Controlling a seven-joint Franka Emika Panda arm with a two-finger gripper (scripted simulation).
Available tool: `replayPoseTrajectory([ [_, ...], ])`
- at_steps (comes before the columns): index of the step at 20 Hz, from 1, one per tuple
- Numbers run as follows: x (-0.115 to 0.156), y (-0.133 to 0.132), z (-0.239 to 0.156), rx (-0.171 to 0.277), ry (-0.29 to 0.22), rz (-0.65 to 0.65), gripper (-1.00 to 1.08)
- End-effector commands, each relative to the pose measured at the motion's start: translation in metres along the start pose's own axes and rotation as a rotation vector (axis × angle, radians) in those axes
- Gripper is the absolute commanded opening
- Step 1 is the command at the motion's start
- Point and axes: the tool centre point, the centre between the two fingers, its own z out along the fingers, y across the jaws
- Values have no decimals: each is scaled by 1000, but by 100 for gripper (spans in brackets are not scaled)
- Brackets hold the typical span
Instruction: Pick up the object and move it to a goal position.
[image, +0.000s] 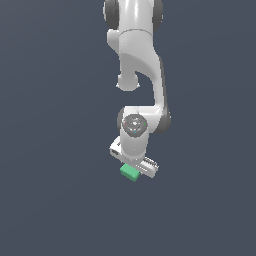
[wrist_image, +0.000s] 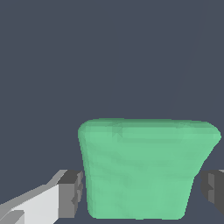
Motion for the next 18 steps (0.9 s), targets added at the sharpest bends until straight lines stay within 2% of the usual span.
replayPoseTrajectory([
  [1,-1,0,0,0,-1,-1,-100],
  [10,-6,21,-3,-1,-2,-1,-100],
  [18,-18,71,-11,-2,-4,-2,-100],
])
